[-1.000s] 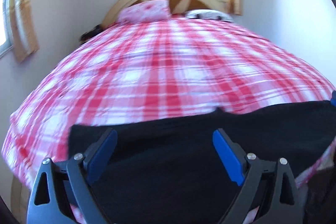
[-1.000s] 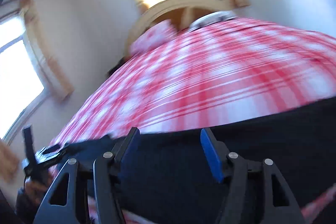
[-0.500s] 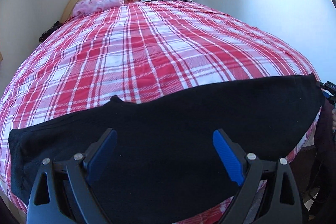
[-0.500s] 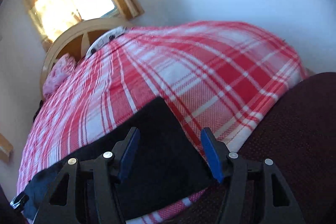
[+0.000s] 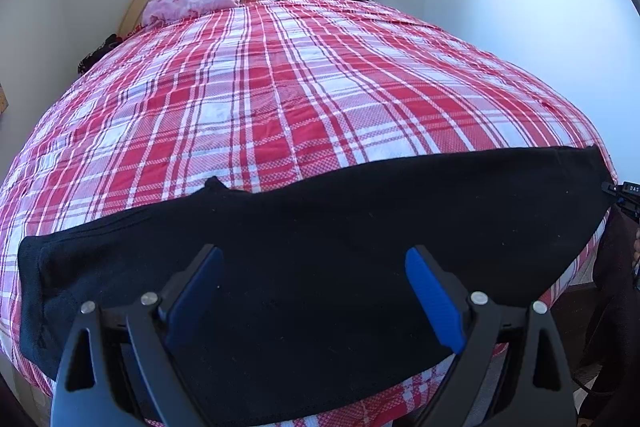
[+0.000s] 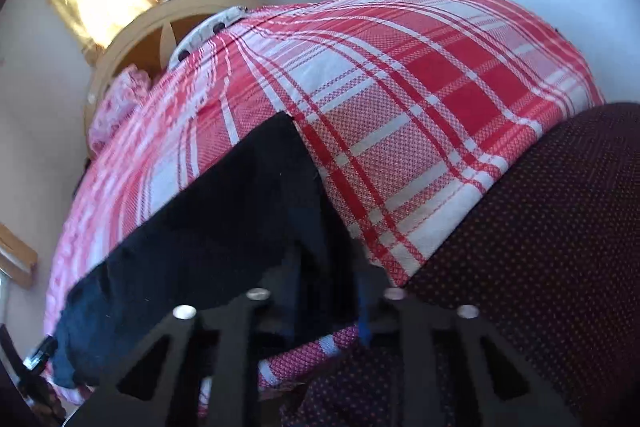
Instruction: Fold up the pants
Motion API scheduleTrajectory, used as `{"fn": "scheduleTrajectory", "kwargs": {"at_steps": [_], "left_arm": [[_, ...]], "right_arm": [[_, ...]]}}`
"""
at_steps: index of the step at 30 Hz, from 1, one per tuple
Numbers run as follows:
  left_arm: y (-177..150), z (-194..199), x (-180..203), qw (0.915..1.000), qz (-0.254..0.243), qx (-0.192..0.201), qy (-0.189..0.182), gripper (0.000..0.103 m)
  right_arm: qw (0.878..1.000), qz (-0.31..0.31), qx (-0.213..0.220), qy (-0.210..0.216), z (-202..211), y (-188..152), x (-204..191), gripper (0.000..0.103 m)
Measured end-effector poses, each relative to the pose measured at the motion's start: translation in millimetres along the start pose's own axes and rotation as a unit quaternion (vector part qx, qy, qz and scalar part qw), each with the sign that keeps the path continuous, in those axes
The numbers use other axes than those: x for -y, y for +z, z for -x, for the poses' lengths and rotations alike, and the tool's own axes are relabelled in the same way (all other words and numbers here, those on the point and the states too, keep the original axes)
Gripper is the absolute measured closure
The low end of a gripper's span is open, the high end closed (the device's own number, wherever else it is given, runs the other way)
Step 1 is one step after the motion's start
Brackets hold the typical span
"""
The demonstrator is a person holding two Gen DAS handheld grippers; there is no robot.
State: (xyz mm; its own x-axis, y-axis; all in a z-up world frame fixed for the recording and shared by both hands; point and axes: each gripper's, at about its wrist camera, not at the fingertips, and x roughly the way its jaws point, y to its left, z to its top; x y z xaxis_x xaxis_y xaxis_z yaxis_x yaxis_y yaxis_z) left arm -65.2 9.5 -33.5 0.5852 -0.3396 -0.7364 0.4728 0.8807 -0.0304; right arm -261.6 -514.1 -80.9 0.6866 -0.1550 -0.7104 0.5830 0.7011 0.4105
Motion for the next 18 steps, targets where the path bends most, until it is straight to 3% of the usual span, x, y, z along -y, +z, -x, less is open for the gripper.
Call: {"fn": "scheduleTrajectory", "kwargs": {"at_steps": [8,13,18], "left_arm": [[-2.9,7.9,-25.3,0.9996,0.025,0.01,0.009,0.008],[-4.7,6.5,-34.4,0.999,0.043,0.013,0.002,0.008],[-7.3,1.6,-26.1,0.9996,0.027,0.011,0.001,0.008]], "right_arm": [[0.999,0.01,0.035,0.028,29.9,-3.7,-29.4,0.092],[0.993,0.082,0.046,0.065,49.7,-7.3,-102.6,0.092],[0.982,0.146,0.025,0.115,41.5,-31.2,-177.9,0.092]]}}
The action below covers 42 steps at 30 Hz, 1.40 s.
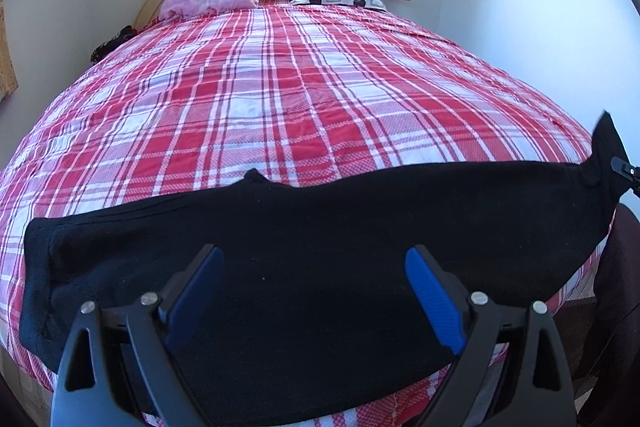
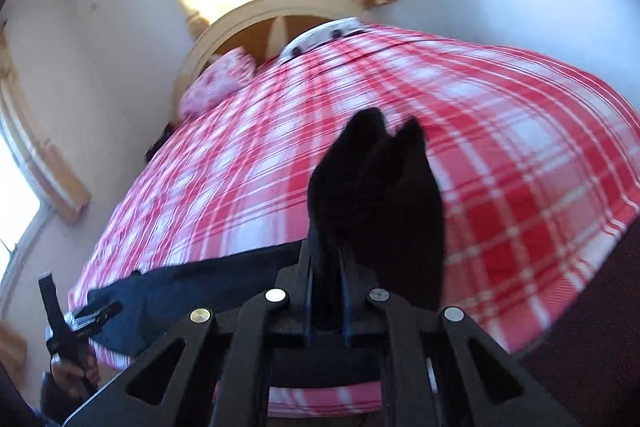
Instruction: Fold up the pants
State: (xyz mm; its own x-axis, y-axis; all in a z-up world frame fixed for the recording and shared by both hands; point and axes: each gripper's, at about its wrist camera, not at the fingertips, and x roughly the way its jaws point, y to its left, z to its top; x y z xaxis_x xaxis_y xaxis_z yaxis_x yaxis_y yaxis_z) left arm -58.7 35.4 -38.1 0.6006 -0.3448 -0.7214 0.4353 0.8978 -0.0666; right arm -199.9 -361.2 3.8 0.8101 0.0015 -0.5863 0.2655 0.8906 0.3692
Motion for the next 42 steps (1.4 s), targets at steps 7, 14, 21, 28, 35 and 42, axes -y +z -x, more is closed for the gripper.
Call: {"fn": "scheduleTrajectory", "kwargs": {"at_steps": [7,14,21,28,35,42], "left_arm": [[-2.8,-5.6,8.3,0.9997,-0.007,-0.007,-0.023,0.008],[-5.2,-10.3,4.6,0.9995,0.002,-0.012,-0.03,0.008],[-7.6,-10.5,-0.9,0.9996,0.002,-0.011,-0.024,0.008],[-5.8,-14.9,-3.6,0.9996,0.004,-0.017,-0.024,0.008],[6.1,-11.0,2.4,0.9997,-0.013,-0.001,-0.023,0.008],[16.4,-9.9,23.3,0.9993,-0.029,0.004,-0.023,0.008]], "right_arm": [[0.995,0.087,-0.046,0.033,-45.5,-39.6,-87.2,0.092],[0.979,0.184,-0.07,0.056,-71.1,-79.8,-160.2,0.092],[0.958,0.276,-0.074,0.026,-96.8,-120.3,-209.4,0.088],[0.96,0.259,-0.069,0.077,-96.1,-130.9,-209.5,0.056],[0.959,0.154,-0.042,0.234,-53.3,-99.4,-186.2,0.051],[0.984,0.119,-0.053,0.126,-119.2,-69.4,-165.0,0.085]]}}
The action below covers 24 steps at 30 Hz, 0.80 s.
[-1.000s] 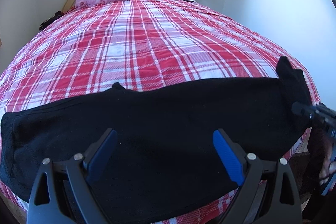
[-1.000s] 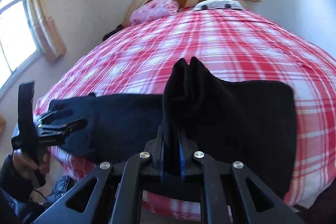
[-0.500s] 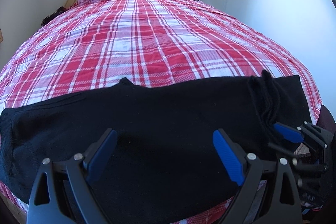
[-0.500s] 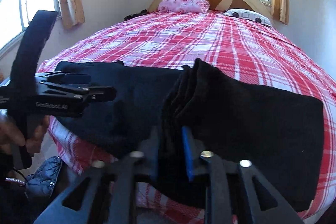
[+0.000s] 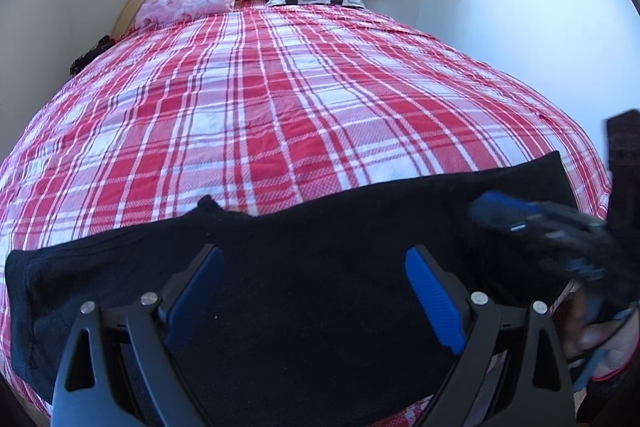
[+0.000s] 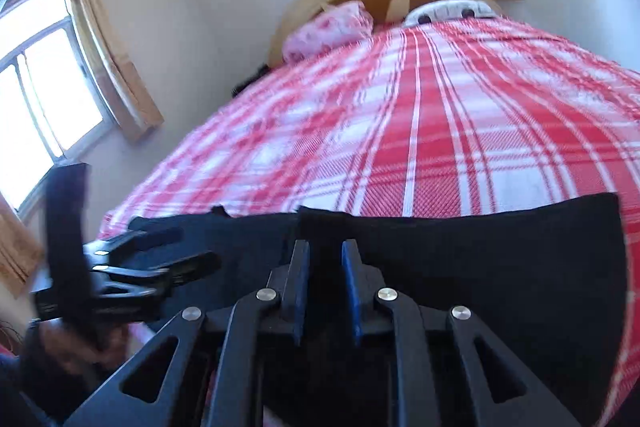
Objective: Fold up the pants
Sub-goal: 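Grasp the folded edge with the right gripper while the left gripper holds the pants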
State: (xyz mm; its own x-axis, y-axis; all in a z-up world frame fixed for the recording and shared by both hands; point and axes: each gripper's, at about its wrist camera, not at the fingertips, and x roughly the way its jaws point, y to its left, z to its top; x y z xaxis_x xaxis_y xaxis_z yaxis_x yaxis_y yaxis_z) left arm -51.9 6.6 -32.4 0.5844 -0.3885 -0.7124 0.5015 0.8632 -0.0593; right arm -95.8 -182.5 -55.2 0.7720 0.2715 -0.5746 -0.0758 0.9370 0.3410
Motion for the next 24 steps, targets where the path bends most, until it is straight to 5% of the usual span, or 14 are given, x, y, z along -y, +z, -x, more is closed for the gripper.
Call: {"fn": "scheduleTrajectory", "kwargs": {"at_steps": [6,9,11,15,21,24], "left_arm": [[2.4,3.8,5.4,0.9999,-0.013,0.003,0.007,0.008],[12.4,14.1,14.6,0.9994,-0.021,0.028,-0.008,0.008],[19.6,19.2,24.0,0.9984,-0.031,0.043,-0.019,0.008],[31.9,14.9,48.8,0.9962,-0.05,0.052,-0.05,0.008],[25.4,1.4,92.7,0.9927,-0.086,0.048,-0.068,0.008],[10.1,-12.1,101.4,0.9927,-0.103,0.02,-0.06,0.008]], "right_arm": [[1.0,-0.003,-0.012,-0.023,-34.6,0.2,-5.8,0.085],[1.0,-0.024,-0.011,0.008,-19.8,4.2,2.9,0.085],[0.998,-0.044,0.036,0.018,13.8,9.1,13.7,0.085],[0.992,-0.052,0.089,-0.067,70.9,19.0,51.4,0.085],[0.987,-0.066,0.042,-0.138,70.5,13.1,101.9,0.085],[0.987,-0.068,0.033,-0.139,54.4,9.9,114.4,0.085]]}}
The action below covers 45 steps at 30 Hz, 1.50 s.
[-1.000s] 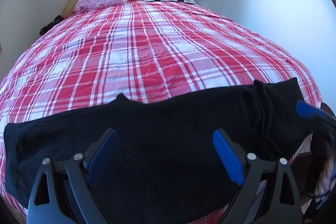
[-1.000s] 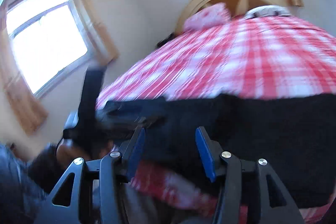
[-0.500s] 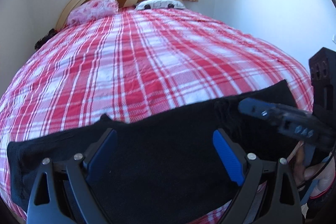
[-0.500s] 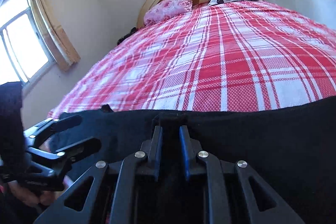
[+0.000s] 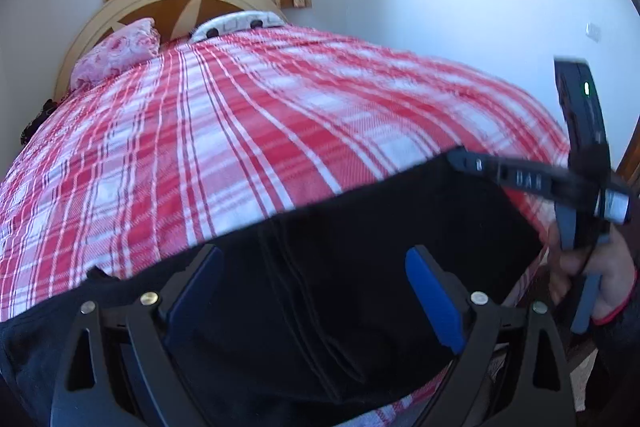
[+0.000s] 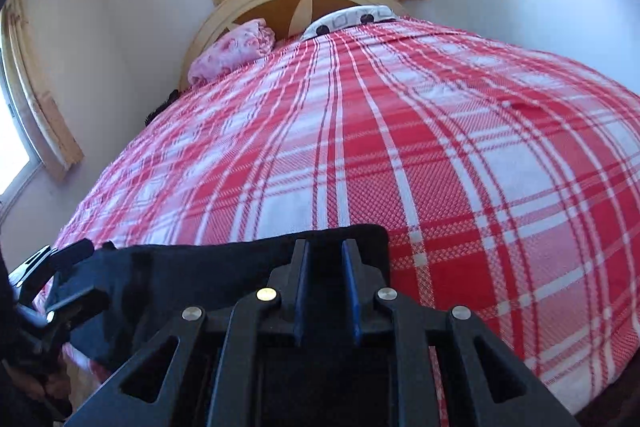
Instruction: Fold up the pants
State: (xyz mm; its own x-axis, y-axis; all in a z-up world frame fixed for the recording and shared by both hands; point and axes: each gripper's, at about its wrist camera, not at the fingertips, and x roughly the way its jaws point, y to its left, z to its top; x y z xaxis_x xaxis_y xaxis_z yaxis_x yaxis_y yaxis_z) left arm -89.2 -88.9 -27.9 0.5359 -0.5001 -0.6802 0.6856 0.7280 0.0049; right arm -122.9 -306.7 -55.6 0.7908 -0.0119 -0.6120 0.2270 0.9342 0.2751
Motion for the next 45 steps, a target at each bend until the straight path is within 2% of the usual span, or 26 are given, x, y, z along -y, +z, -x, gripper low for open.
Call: {"fn": "scheduleTrajectory", "kwargs": {"at_steps": [4,6,9,12,16,19,21,24,26,28,31,32,34,36,38,40,42,43,45], "left_arm": [[-22.6,-17.1,-0.3,0.9986,0.013,-0.051,0.003,0.008],[-26.7,-13.5,-4.5,0.9987,0.032,-0.039,-0.01,0.007],[-26.2,-11.9,-2.3,0.9989,0.021,-0.04,-0.008,0.007],[-28.2,-13.8,-2.2,0.9989,0.025,-0.039,-0.012,0.005],[-29.1,-15.8,-0.6,0.9989,0.028,-0.035,-0.015,0.003],[-28.6,-18.3,-2.8,0.999,0.026,-0.033,-0.017,0.003],[-28.5,-16.0,-4.2,0.999,0.023,-0.034,-0.019,0.003],[-28.0,-3.9,-19.0,0.9992,0.031,-0.025,0.0,0.003],[-30.4,5.5,-37.2,0.9988,0.046,-0.015,0.011,0.003],[-38.2,17.3,-64.7,0.9966,0.073,-0.01,0.036,0.003],[-53.8,32.4,-102.7,0.9902,0.108,-0.012,0.088,0.003],[-60.5,39.6,-115.3,0.9868,0.119,-0.012,0.11,0.003],[-76.5,61.6,-145.9,0.976,0.143,-0.007,0.164,0.003],[-90.7,79.7,-172.1,0.9642,0.17,-0.003,0.203,0.003],[-110.7,101.6,-199.3,0.9467,0.213,0.002,0.242,0.003],[-132.7,120.7,-228.0,0.9234,0.265,0.003,0.278,0.003],[-148.3,128.9,-244.7,0.9057,0.304,-0.001,0.295,0.003],[-159.2,135.3,-255.3,0.8937,0.335,0.0,0.298,0.003],[-171.9,140.1,-265.0,0.88,0.376,0.009,0.29,0.003]], "right_arm": [[1.0,-0.027,0.004,0.009,-8.4,-0.3,7.8,0.085],[0.999,-0.034,0.001,0.016,-7.1,3.5,9.1,0.085],[0.998,-0.053,0.021,0.038,14.7,2.8,13.0,0.085],[0.998,-0.03,0.035,0.041,46.4,-9.6,9.6,0.085],[1.0,0.011,-0.016,0.017,63.7,-41.8,2.1,0.085],[0.998,0.018,-0.065,-0.005,54.0,-69.8,4.4,0.085],[0.999,0.018,-0.042,-0.007,58.1,-78.0,5.4,0.085],[0.999,-0.003,-0.049,-0.015,58.9,-70.4,3.1,0.085],[1.0,-0.007,-0.029,-0.004,67.7,-63.8,-3.6,0.085],[1.0,0.021,-0.003,0.018,74.2,-54.2,-22.5,0.084],[0.997,0.061,-0.002,0.043,61.1,-46.3,-55.8,0.079],[0.996,0.066,-0.008,0.061,51.7,-45.0,-66.9,0.079],[0.992,0.076,-0.025,0.097,30.3,-41.0,-90.6,0.079],[0.987,0.093,-0.033,0.128,13.9,-39.7,-118.0,0.079],[0.98,0.112,-0.033,0.158,1.1,-40.0,-148.4,0.079],[0.975,0.122,-0.037,0.183,-14.7,-41.1,-173.1,0.079],[0.97,0.133,-0.038,0.2,-31.7,-44.0,-198.4,0.079],[0.969,0.137,-0.041,0.2,-38.0,-47.3,-207.7,0.078],[0.965,0.139,-0.062,0.212,-56.3,-53.5,-222.0,0.078]]}}
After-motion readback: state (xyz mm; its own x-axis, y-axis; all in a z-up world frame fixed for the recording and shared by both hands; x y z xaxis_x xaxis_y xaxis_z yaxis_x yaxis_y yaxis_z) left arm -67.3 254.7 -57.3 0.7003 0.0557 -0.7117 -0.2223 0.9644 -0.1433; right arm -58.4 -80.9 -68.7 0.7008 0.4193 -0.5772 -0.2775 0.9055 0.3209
